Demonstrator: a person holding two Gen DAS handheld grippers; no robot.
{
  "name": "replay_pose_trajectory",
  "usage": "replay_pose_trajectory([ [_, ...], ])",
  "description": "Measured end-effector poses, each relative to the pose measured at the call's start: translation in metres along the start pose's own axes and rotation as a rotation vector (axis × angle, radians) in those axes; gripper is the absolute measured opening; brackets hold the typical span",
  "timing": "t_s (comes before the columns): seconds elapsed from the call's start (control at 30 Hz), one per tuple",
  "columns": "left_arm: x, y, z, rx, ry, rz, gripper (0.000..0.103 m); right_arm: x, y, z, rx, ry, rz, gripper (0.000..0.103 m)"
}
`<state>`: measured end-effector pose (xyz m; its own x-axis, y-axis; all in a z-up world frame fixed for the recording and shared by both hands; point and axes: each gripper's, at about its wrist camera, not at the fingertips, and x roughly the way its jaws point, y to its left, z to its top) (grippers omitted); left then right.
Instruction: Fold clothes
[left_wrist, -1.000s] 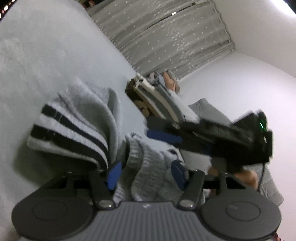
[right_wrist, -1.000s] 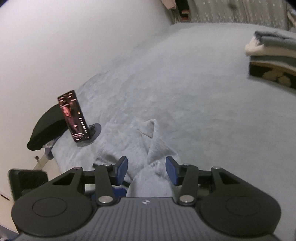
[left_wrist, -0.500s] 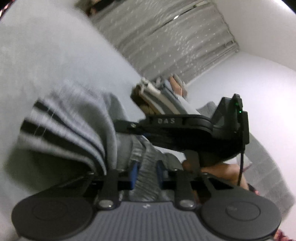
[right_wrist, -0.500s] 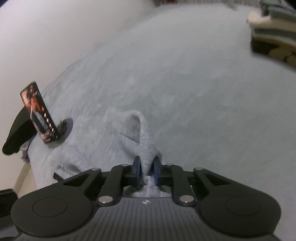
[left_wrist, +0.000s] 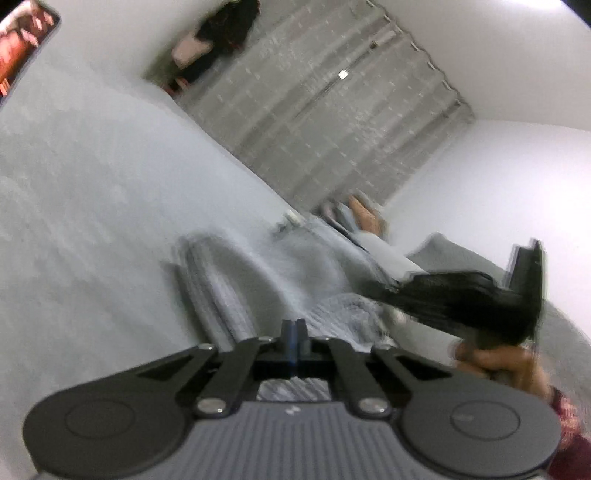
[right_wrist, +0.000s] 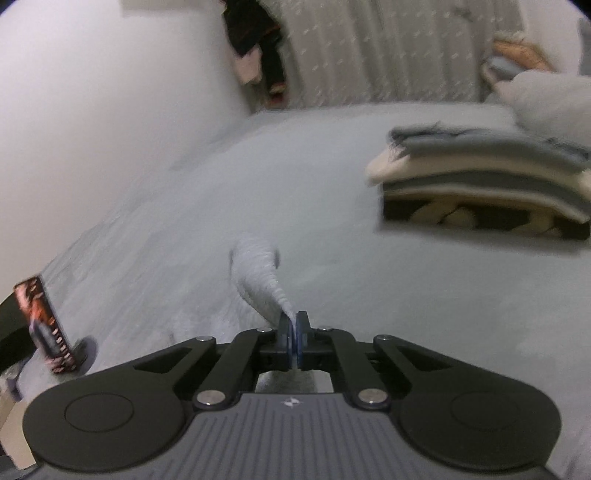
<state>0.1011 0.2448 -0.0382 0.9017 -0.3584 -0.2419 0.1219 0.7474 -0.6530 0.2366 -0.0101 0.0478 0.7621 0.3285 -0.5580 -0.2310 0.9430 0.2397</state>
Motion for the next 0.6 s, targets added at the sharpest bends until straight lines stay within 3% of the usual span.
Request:
replay_pose_trajectory([
  [0.1,-0.003,0.010,0.009,-0.025,-0.022,0.020,0.000,-0.017,-0.023,0.007,0.022,-0.049,-0.072,0.003],
  [0.27,0.003,0.026,0.016,-0.106,0.031,-0.009,0.001,-0.040,-0.073,0.009,0.085,-0.090,-0.183,0.003],
  [0.3,0.008,0.027,0.015,-0.124,0.050,-0.022,0.008,-0.042,-0.080,0.008,0.095,-0.092,-0.199,0.003],
  [0.37,0.019,0.026,0.010,-0.149,0.091,-0.054,0.034,-0.046,-0.096,0.003,0.121,-0.084,-0.222,0.003],
  [0.4,0.025,0.025,0.008,-0.154,0.111,-0.068,0.052,-0.047,-0.103,0.000,0.133,-0.072,-0.229,0.003],
  [0.43,0.032,0.021,0.006,-0.147,0.129,-0.082,0.062,-0.046,-0.108,-0.003,0.140,-0.060,-0.233,0.003],
  [0.47,0.038,0.016,0.003,-0.137,0.147,-0.096,0.064,-0.045,-0.111,-0.006,0.145,-0.052,-0.232,0.003],
  [0.57,0.067,0.005,-0.002,-0.094,0.240,-0.144,0.084,-0.042,-0.114,-0.014,0.154,-0.042,-0.221,0.003],
  [0.6,0.078,0.005,-0.004,-0.090,0.282,-0.147,0.085,-0.040,-0.113,-0.017,0.155,-0.038,-0.216,0.003],
])
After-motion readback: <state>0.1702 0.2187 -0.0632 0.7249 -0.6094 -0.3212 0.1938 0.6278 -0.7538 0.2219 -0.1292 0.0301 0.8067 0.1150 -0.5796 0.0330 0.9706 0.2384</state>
